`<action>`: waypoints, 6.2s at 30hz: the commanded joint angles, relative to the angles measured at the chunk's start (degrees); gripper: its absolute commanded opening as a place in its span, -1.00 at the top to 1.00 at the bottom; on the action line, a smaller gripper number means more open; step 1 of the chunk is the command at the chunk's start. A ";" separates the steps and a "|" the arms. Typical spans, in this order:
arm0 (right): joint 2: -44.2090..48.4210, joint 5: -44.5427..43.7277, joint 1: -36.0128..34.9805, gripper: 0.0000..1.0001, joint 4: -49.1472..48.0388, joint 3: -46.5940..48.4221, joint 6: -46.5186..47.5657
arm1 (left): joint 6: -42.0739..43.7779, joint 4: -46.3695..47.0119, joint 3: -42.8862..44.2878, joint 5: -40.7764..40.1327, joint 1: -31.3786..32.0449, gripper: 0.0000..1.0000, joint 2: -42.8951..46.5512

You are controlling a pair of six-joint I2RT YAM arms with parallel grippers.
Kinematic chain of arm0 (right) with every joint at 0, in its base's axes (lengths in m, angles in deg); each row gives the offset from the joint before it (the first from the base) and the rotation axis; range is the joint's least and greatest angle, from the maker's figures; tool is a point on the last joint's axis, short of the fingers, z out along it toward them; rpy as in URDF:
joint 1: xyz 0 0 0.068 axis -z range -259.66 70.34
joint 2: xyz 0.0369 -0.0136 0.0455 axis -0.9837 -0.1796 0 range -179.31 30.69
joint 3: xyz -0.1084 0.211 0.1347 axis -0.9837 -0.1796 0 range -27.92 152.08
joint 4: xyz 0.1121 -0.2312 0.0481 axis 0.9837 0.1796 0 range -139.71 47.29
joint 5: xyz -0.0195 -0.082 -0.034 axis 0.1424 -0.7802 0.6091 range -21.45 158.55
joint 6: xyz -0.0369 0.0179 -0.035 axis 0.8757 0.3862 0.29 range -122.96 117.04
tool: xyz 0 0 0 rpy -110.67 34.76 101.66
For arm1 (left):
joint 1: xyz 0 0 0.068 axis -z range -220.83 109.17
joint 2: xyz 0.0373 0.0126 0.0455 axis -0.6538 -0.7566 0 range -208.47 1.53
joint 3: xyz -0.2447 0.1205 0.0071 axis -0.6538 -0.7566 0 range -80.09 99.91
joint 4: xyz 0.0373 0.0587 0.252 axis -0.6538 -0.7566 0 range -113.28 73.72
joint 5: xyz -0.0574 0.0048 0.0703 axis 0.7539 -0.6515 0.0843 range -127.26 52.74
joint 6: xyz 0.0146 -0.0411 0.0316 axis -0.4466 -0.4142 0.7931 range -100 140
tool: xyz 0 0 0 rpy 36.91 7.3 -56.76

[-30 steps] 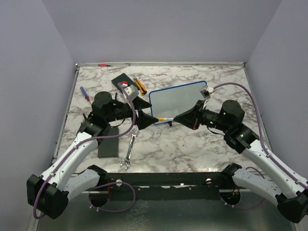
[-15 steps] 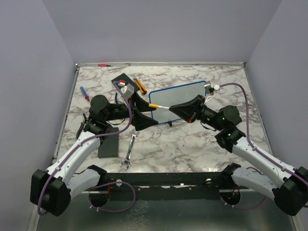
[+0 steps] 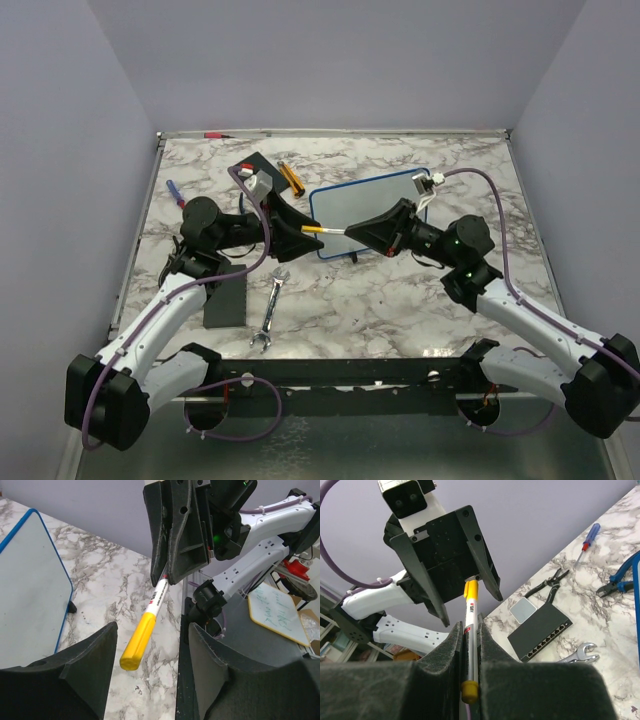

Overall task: Write a sentence on the whiteboard
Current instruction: Open the whiteboard marker at the center of the board, then place the pen cap at the center of the board.

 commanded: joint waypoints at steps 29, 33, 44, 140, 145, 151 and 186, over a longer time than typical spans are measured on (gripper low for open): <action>-1.85 0.32 0.02 0.99 9.24 5.02 -2.66 | 0.37 1.41 -1.46 -1.00 -1.75 0.32 2.39; -1.86 0.45 0.06 0.99 9.02 5.05 -2.82 | 0.29 1.41 -1.48 -0.75 -1.72 0.30 2.17; -1.48 0.71 0.09 0.99 8.79 5.00 -3.10 | 0.19 1.41 -1.69 0.11 -1.71 0.23 1.25; 20.81 -13.23 15.40 0.99 39.17 1.10 21.47 | 17.62 -29.82 -1.02 -50.02 25.71 1.00 -1.55; 21.59 -13.91 15.40 0.99 39.67 0.30 21.97 | 15.09 -23.59 -3.66 -58.01 36.09 1.00 -7.80; 22.24 -14.86 15.41 0.99 41.42 -0.23 21.67 | 11.67 -12.70 -7.15 -59.96 41.38 1.00 -15.03; 25.58 -19.86 15.39 0.99 47.44 -0.74 21.54 | 12.41 -6.53 -9.96 -69.85 43.85 0.27 -35.02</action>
